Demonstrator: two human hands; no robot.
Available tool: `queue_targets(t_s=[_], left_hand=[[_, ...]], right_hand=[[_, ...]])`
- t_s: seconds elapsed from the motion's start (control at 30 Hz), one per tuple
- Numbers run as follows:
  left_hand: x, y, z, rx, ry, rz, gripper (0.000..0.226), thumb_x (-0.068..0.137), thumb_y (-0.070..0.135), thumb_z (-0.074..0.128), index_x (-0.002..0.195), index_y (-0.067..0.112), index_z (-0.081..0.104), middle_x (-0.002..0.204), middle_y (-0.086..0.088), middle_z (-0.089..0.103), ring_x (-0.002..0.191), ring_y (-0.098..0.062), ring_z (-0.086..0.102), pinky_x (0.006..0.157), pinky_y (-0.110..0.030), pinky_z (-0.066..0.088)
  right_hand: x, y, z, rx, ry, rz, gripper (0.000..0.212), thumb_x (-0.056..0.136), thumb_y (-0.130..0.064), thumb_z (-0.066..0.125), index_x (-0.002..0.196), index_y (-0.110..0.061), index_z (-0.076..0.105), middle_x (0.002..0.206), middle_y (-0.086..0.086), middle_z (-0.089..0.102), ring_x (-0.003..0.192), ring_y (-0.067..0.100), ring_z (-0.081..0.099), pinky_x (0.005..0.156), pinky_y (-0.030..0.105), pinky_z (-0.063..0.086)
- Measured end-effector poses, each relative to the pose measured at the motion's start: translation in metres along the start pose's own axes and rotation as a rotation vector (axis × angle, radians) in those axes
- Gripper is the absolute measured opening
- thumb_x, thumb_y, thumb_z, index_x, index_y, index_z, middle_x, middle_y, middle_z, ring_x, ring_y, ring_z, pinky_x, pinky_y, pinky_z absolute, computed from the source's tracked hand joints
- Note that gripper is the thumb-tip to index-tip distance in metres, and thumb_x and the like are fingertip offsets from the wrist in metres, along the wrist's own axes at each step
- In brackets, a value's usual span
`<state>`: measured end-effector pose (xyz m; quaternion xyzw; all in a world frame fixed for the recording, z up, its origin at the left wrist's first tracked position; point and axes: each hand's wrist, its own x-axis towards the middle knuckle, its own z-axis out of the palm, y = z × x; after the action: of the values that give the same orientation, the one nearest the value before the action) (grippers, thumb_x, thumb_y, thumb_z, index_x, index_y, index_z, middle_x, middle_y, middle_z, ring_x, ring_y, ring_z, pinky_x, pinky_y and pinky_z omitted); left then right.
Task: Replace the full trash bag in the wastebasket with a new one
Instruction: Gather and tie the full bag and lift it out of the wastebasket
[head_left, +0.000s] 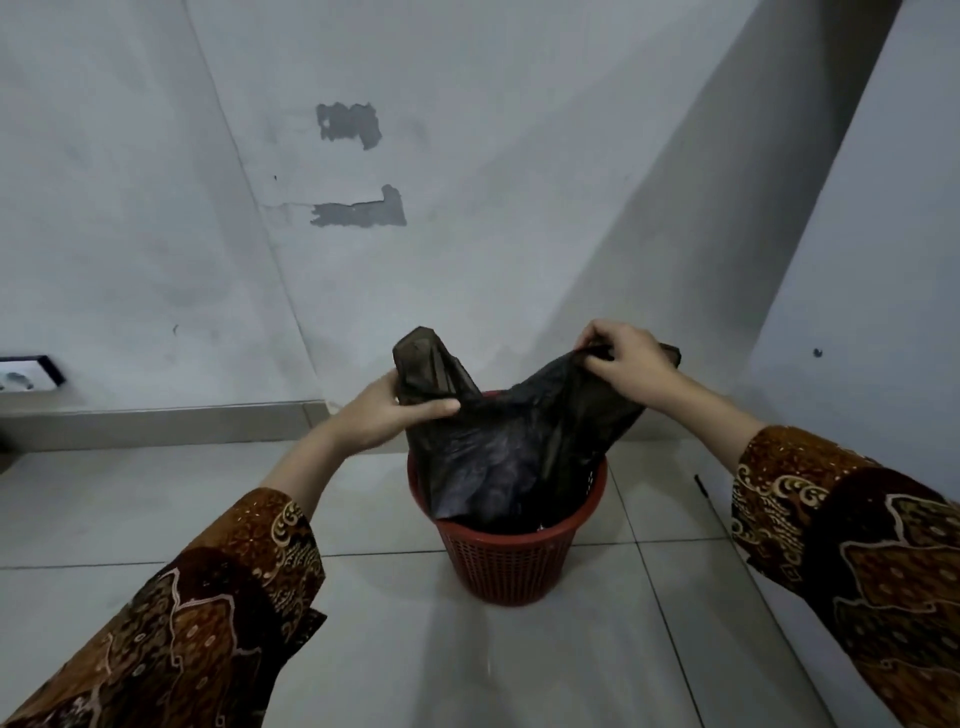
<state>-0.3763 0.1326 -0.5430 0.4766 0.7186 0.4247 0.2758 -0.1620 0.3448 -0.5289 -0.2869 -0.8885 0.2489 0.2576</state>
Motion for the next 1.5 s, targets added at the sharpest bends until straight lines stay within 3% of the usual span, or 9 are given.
queue_targets(t_s=[0.27, 0.43, 0.6, 0.77, 0.9, 1.0, 1.13, 1.23, 1.5], left_hand=[[0.036, 0.009, 0.054, 0.412, -0.075, 0.081, 0.018, 0.075, 0.015, 0.073, 0.092, 0.016, 0.068, 0.099, -0.007, 0.071, 0.099, -0.023, 0.065, 0.092, -0.034, 0.048], [0.034, 0.023, 0.05, -0.15, 0.061, 0.012, 0.011, 0.084, 0.002, 0.064, 0.082, 0.013, 0.059, 0.075, -0.001, 0.06, 0.07, -0.01, 0.058, 0.069, -0.02, 0.048], [0.029, 0.013, 0.018, -0.697, 0.3, -0.021, 0.012, 0.082, 0.017, 0.067, 0.094, 0.017, 0.062, 0.086, -0.004, 0.065, 0.078, -0.015, 0.064, 0.073, -0.025, 0.052], [-0.003, -0.028, 0.031, -0.486, 0.101, -0.13, 0.1, 0.047, 0.071, 0.074, 0.128, 0.016, 0.053, 0.123, 0.003, 0.063, 0.112, -0.013, 0.06, 0.102, -0.03, 0.041], [0.002, -0.018, 0.055, -0.458, 0.059, -0.188, 0.055, 0.072, 0.046, 0.075, 0.119, 0.021, 0.059, 0.114, 0.005, 0.065, 0.103, -0.009, 0.062, 0.091, -0.022, 0.046], [0.016, 0.001, 0.074, -0.576, 0.194, -0.126, 0.013, 0.083, 0.03, 0.068, 0.092, 0.021, 0.067, 0.096, 0.002, 0.071, 0.085, -0.007, 0.068, 0.074, -0.017, 0.055], [0.031, 0.002, 0.088, -0.654, 0.219, -0.141, 0.025, 0.088, 0.034, 0.062, 0.098, 0.012, 0.068, 0.093, -0.005, 0.072, 0.09, -0.019, 0.069, 0.082, -0.03, 0.054], [0.033, -0.007, 0.089, -0.593, 0.2, -0.157, 0.023, 0.089, 0.034, 0.061, 0.092, 0.013, 0.069, 0.089, -0.004, 0.073, 0.09, -0.022, 0.069, 0.086, -0.033, 0.053], [0.042, -0.023, 0.087, -0.84, 0.408, -0.36, 0.038, 0.086, 0.035, 0.062, 0.112, 0.007, 0.057, 0.1, -0.012, 0.069, 0.093, -0.029, 0.067, 0.081, -0.035, 0.054]], right_hand=[[-0.006, -0.022, 0.006, -0.029, -0.142, -0.189, 0.023, 0.081, 0.002, 0.056, 0.093, -0.012, 0.069, 0.089, 0.0, 0.067, 0.088, 0.014, 0.062, 0.076, 0.019, 0.041], [-0.008, -0.007, -0.008, -0.001, 0.054, -0.117, 0.026, 0.078, 0.003, 0.057, 0.098, -0.009, 0.068, 0.095, 0.005, 0.065, 0.089, 0.022, 0.06, 0.076, 0.019, 0.04], [-0.026, 0.036, -0.011, 0.069, 0.084, 0.108, 0.086, 0.073, -0.048, 0.072, 0.143, -0.023, 0.029, 0.146, 0.004, 0.035, 0.134, 0.019, 0.033, 0.112, 0.04, 0.03], [-0.059, 0.057, 0.012, 0.519, 0.08, 0.619, 0.134, 0.049, -0.076, 0.059, 0.149, -0.025, -0.015, 0.161, 0.002, -0.003, 0.147, 0.024, 0.007, 0.118, 0.045, 0.011], [-0.063, 0.05, 0.035, 0.681, -0.261, 0.64, 0.139, 0.03, -0.096, 0.046, 0.15, -0.033, 0.011, 0.159, -0.009, 0.009, 0.147, 0.017, 0.005, 0.117, 0.045, 0.0], [-0.047, 0.029, 0.051, 0.843, -0.266, 0.576, 0.121, 0.047, -0.092, 0.048, 0.148, -0.03, 0.026, 0.156, -0.011, 0.022, 0.143, 0.009, 0.018, 0.119, 0.034, 0.005], [-0.015, 0.008, 0.071, 1.051, 0.025, 0.76, 0.126, 0.047, -0.082, 0.066, 0.145, -0.009, 0.033, 0.144, 0.005, 0.045, 0.128, 0.024, 0.047, 0.111, 0.039, 0.035], [0.003, 0.006, 0.077, 1.173, 0.206, 0.755, 0.073, 0.081, -0.049, 0.064, 0.136, -0.005, 0.044, 0.132, 0.013, 0.056, 0.115, 0.032, 0.057, 0.098, 0.045, 0.047], [-0.003, 0.007, 0.092, 1.185, 0.106, 0.761, 0.031, 0.09, -0.041, 0.055, 0.096, -0.011, 0.063, 0.088, 0.01, 0.066, 0.078, 0.025, 0.063, 0.07, 0.034, 0.053]])
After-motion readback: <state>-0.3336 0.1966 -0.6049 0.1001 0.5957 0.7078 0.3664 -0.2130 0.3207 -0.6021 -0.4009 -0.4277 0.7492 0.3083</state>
